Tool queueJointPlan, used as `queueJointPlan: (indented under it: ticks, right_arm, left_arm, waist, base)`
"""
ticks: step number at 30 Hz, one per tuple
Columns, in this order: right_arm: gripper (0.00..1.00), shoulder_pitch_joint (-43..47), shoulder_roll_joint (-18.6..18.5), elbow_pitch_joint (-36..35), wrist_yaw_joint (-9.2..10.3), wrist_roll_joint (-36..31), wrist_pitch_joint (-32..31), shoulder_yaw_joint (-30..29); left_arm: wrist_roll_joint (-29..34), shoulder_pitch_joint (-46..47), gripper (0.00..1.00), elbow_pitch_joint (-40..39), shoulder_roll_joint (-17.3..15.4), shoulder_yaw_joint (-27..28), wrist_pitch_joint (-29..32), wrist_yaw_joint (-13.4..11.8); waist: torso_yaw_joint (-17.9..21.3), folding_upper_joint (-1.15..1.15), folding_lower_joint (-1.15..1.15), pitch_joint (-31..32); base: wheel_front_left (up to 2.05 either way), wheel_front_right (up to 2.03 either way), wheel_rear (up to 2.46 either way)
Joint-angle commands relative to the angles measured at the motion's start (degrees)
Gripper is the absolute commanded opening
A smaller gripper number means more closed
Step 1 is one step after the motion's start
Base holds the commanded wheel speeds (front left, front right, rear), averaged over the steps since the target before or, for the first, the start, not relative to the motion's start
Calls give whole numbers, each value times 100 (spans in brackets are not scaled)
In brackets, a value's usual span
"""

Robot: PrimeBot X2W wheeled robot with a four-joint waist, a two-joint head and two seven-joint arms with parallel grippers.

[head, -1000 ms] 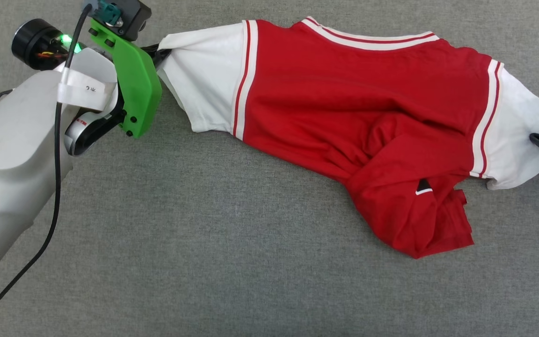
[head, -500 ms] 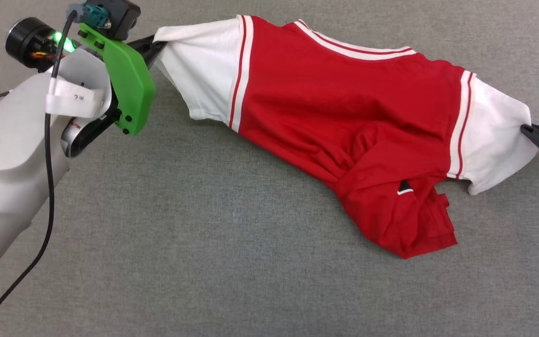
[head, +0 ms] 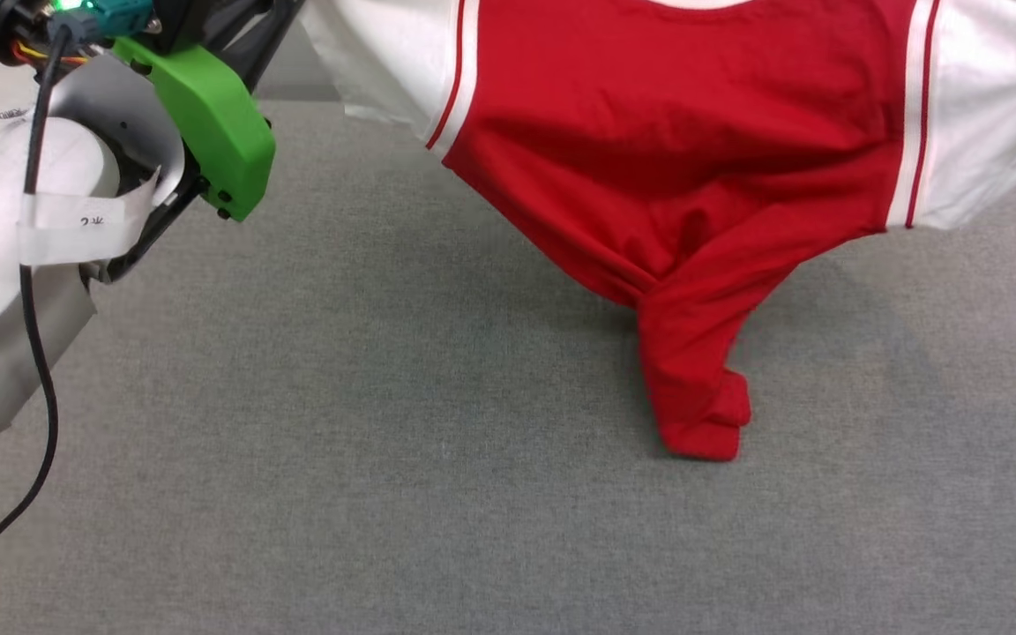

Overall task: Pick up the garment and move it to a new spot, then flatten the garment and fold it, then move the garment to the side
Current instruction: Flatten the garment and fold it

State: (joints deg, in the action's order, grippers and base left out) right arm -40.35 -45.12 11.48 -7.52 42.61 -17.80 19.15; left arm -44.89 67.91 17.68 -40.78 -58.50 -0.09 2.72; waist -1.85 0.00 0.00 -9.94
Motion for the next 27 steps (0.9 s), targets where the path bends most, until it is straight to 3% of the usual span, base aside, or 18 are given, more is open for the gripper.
queueJointPlan:
  ticks: [1,8,15,21,27]
  right_arm:
    - [0,-110,56,-87,3,-10,66,-128]
    - [0,-365,216,-434,3,-241,67,-593]
    - [0,-852,417,-537,3,-444,-42,-708]
    - [0,-1405,509,-299,3,-579,-151,-571]
    - [0,-2253,530,272,3,-833,-207,-298]
  left_arm:
    - [50,164,0,-113,-82,73,-58,-89]
    - [142,590,0,-543,-160,353,-128,-343]
    - [149,967,0,-479,-29,498,-139,-386]
    - [83,1272,0,-196,112,622,-172,-343]
    - [52,1795,0,325,368,787,-282,-253]
  waist:
    - [45,0,0,399]
    - [65,0,0,632]
    - [116,0,0,631]
    - [133,0,0,343]
    - [132,0,0,-329]
  base:
    - [0,0,0]
    - [0,0,0]
    - [0,0,0]
    - [0,0,0]
    - [0,0,0]
